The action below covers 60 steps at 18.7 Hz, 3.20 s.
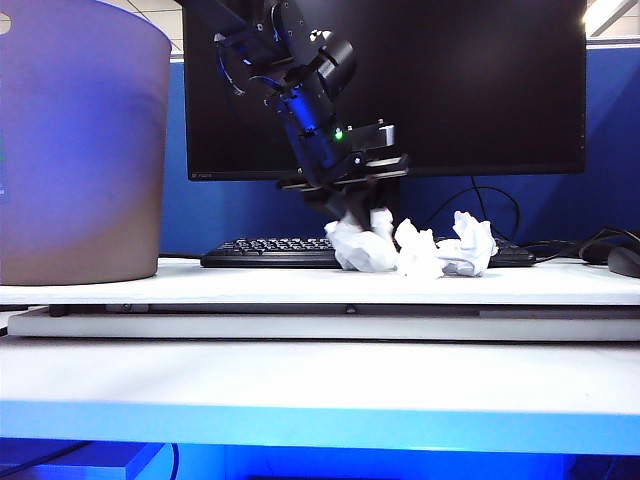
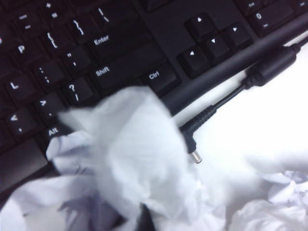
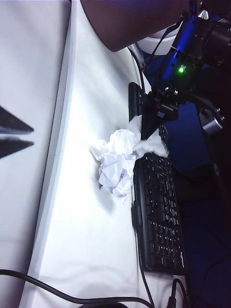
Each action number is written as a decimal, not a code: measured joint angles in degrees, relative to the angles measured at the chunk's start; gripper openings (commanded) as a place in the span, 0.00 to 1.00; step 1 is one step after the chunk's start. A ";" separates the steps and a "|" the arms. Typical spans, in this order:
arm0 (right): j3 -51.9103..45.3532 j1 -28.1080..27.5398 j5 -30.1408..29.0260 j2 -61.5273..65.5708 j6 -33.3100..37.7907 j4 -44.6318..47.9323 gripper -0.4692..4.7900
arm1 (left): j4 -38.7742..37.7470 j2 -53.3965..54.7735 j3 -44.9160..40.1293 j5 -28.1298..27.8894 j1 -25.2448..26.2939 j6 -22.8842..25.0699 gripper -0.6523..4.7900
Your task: Pick up all paper balls from the table and place them in the pink trash can.
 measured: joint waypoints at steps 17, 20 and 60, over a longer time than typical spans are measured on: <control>0.00 0.00 0.02 0.00 0.00 2.49 0.13 | -11.23 -34.45 2.16 -13.07 -0.28 12.28 0.11; 0.00 0.00 0.04 0.00 0.00 4.72 0.13 | -14.86 -41.29 2.16 -20.04 2.12 14.95 0.11; 0.00 0.00 -1.09 0.00 4.74 8.57 0.21 | -19.41 -9.92 0.72 20.98 -5.49 9.11 1.00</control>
